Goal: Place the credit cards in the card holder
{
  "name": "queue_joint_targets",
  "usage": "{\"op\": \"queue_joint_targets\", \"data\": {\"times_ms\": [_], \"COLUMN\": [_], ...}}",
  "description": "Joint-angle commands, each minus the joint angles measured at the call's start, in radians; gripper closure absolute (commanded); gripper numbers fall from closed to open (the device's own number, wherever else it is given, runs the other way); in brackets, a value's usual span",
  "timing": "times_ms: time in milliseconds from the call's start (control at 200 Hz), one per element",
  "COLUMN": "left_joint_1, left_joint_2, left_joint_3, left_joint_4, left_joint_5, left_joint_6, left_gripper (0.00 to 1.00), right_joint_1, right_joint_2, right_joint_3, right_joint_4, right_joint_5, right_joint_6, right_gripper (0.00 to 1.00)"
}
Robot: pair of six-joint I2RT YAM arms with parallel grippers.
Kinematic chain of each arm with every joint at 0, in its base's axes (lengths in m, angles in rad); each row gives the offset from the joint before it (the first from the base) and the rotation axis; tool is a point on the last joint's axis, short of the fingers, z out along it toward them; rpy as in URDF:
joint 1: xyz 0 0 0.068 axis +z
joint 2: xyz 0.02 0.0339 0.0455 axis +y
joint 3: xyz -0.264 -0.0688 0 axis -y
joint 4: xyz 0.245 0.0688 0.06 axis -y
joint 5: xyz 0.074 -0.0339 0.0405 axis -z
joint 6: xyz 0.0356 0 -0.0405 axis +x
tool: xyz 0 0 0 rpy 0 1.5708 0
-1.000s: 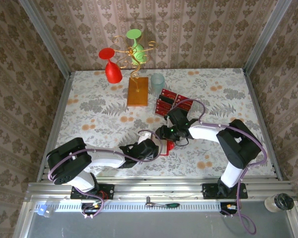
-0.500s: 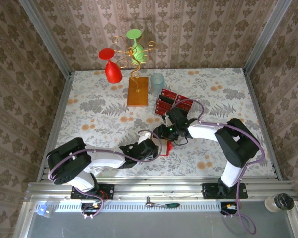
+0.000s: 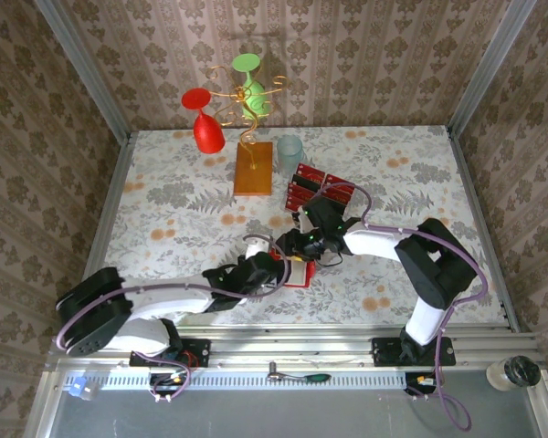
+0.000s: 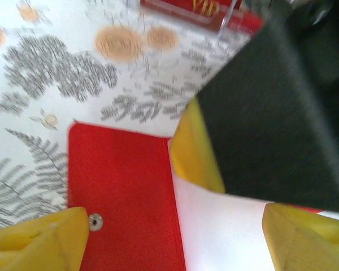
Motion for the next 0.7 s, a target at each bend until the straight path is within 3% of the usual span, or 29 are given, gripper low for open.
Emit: {"op": "queue_joint_targets", "data": {"times_ms": [0, 320, 695], "left_joint_1": [0.007, 0.083, 0.109], "left_joint_2": [-0.112, -0.390, -0.438], "left_joint_3": [-0.024, -0.110, -0.137], "left_joint_4": [-0.078, -0.183, -0.215], "left_joint_5": [-0.083, -0.107, -0.092], "left_joint_6": [0.018, 0.012, 0.004], "left_gripper": [0.16, 0.14, 0.14], "right_joint_1": [0.019, 0.082, 0.112], "right_joint_2": [-0.041, 0.022, 0.181], "right_joint_3": [0.034, 0.108, 0.159], "right_joint_4": [0.023, 0.031, 0.101], "right_joint_5": [-0.035, -0.001, 0.016], "right_joint_6": [0.039, 0.077, 0.107], "right_gripper": [0.51, 0.37, 0.37]}}
